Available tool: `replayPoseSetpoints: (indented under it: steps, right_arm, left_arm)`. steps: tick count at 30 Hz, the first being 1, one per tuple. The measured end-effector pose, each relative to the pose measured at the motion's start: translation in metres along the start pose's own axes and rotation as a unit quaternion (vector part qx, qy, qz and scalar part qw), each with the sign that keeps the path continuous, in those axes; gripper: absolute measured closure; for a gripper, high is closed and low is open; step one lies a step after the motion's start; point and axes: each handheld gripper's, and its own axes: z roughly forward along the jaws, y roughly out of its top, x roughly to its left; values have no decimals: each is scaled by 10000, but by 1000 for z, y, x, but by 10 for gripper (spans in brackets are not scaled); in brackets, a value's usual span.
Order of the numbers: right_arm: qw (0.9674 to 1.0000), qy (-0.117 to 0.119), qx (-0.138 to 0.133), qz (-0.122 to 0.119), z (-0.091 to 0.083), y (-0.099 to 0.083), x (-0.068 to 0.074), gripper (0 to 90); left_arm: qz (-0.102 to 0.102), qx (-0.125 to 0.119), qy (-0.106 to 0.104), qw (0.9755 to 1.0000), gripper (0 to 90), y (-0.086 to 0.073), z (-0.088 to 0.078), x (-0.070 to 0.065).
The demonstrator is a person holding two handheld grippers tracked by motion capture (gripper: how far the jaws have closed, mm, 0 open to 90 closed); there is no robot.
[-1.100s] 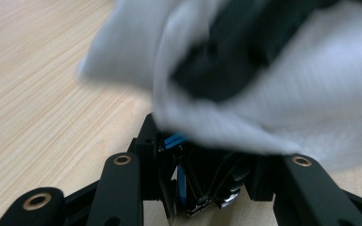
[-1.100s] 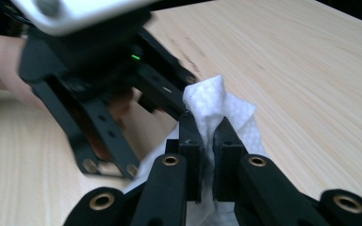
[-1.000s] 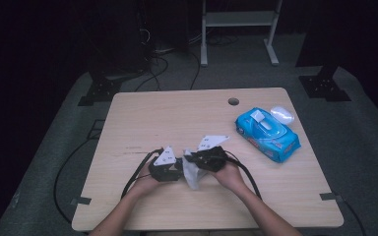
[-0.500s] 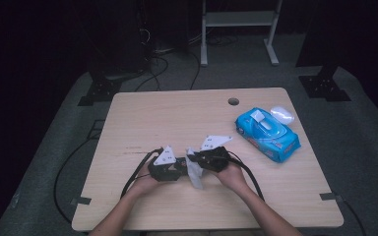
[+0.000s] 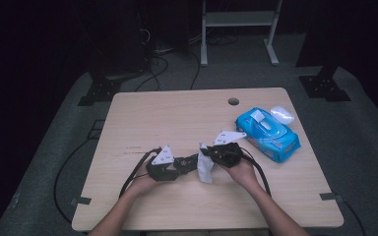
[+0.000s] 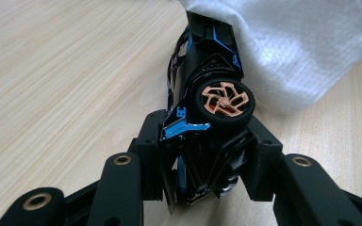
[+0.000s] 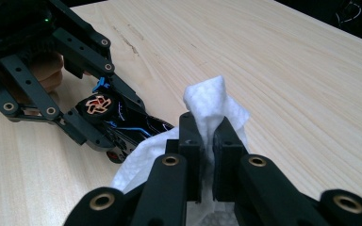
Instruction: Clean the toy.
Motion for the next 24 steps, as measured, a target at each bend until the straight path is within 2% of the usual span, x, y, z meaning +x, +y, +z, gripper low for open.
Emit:
replayPoseSetpoints:
  steps: [2,5,7,9,11,16,20,22,24]
  right_arm:
    - [10000,-15,4,12,-2,-2,-3,843]
    - [9998,-120,-39,172,-11,-9,-13,843]
    - [9989,-29,-87,451,-18,-14,-20,843]
    - [9991,-177,-43,382,-21,-13,-20,843]
    - [9990,-209,-36,388,-19,-12,-20,843]
    - [9995,-142,-54,270,-13,-10,-14,843]
    - [9986,-216,-111,471,-20,-15,-26,843]
    - [9982,-443,-74,399,-23,-16,-28,843]
    - [9980,-373,-54,503,-23,-18,-29,843]
  left_arm:
    - [2,0,4,10000,577,0,0,0]
    - [12,6,3,10000,577,-1,-1,0]
    - [25,1,-21,10000,578,0,0,0]
    - [39,24,-5,10000,577,1,1,-2]
    - [41,39,-4,10000,577,1,2,-1]
    - [15,21,5,10000,578,0,1,0]
    - [22,33,4,10000,578,0,0,0]
    - [21,37,-1,10000,578,0,0,0]
    - [30,62,-3,10000,578,1,0,0]
